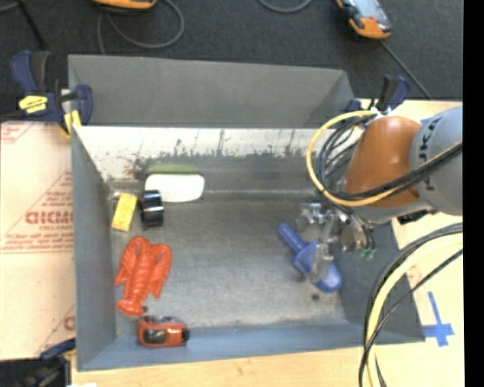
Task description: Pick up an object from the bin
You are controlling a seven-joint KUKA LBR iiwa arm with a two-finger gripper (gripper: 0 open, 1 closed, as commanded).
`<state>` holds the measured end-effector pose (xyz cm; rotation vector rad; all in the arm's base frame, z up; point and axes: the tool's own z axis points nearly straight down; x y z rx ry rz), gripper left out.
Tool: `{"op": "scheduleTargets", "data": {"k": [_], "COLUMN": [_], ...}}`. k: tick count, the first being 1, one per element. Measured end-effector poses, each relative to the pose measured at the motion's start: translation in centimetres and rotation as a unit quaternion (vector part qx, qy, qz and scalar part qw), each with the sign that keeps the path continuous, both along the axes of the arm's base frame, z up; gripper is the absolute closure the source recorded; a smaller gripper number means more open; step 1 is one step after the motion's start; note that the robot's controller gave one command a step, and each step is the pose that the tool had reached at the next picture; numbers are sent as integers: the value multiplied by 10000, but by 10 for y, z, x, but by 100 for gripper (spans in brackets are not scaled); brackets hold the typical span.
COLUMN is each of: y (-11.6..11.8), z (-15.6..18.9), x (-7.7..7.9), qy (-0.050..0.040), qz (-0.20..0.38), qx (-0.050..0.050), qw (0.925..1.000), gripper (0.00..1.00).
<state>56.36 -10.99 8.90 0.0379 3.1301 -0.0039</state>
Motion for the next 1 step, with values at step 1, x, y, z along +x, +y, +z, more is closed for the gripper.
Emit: {"op": "scheduleTargets", "data": {"k": [1], "y": [-6], "z": [10], "x": [-23], "qy": [61], "qz": [-713], "qx": [23], "qw": [9974], "gripper": [0]}}
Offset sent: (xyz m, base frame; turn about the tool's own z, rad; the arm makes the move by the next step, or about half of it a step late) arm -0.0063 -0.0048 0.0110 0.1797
